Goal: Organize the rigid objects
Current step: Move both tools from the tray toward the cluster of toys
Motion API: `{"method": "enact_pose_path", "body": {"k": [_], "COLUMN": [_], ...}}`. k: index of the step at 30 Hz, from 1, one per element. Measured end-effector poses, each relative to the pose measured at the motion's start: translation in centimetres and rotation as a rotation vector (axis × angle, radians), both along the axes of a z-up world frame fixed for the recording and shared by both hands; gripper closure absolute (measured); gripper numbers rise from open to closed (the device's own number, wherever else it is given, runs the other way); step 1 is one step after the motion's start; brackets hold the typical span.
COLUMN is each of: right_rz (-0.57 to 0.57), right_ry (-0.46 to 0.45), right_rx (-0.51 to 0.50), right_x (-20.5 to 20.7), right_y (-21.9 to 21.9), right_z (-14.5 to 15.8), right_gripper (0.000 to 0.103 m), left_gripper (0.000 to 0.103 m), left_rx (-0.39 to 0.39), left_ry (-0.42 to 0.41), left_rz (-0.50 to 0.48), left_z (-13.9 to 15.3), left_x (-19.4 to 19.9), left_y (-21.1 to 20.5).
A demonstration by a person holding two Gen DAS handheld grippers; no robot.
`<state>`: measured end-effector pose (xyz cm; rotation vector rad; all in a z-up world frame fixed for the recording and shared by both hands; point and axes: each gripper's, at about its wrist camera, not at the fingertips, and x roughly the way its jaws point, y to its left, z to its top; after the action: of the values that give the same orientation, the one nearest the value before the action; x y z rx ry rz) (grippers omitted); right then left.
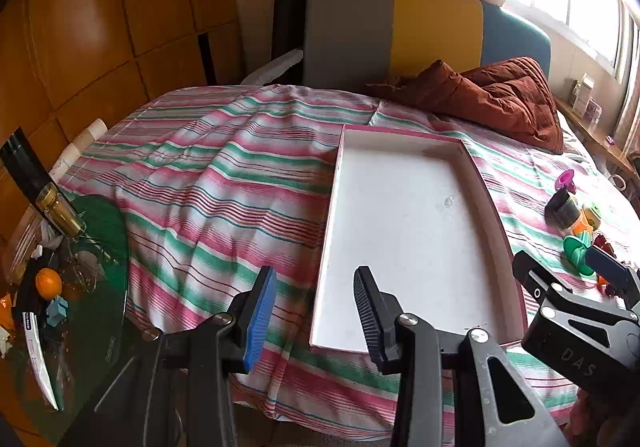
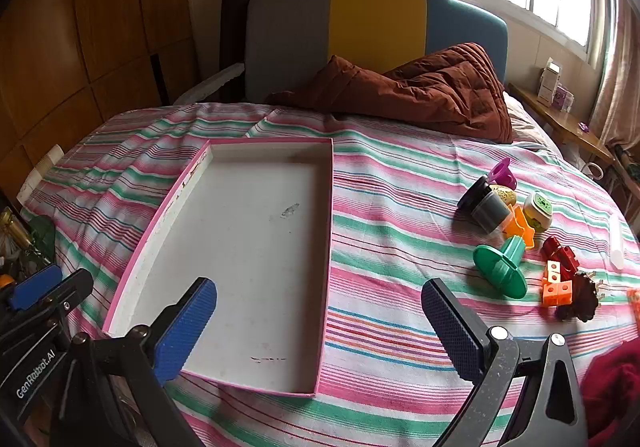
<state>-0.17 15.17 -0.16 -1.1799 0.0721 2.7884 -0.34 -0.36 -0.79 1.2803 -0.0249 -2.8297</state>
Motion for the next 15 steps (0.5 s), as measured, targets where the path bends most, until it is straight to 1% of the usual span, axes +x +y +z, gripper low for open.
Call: {"method": "enact_pose_path", "body": {"k": [15], "right_rz": [-0.002], "right_ry": [-0.003], "right_rx": [-0.012], "right_x": [0.32], "right_y": [0.26], "right_z": [-0.27], "right_gripper": [0.0], "left_gripper": [0.063], "left_rx": [-0.007], "left_ry": [-0.006], "left_rz": [-0.002], "left_z": [-0.42], "left_x": [0.03], "left_y": [-0.11]}}
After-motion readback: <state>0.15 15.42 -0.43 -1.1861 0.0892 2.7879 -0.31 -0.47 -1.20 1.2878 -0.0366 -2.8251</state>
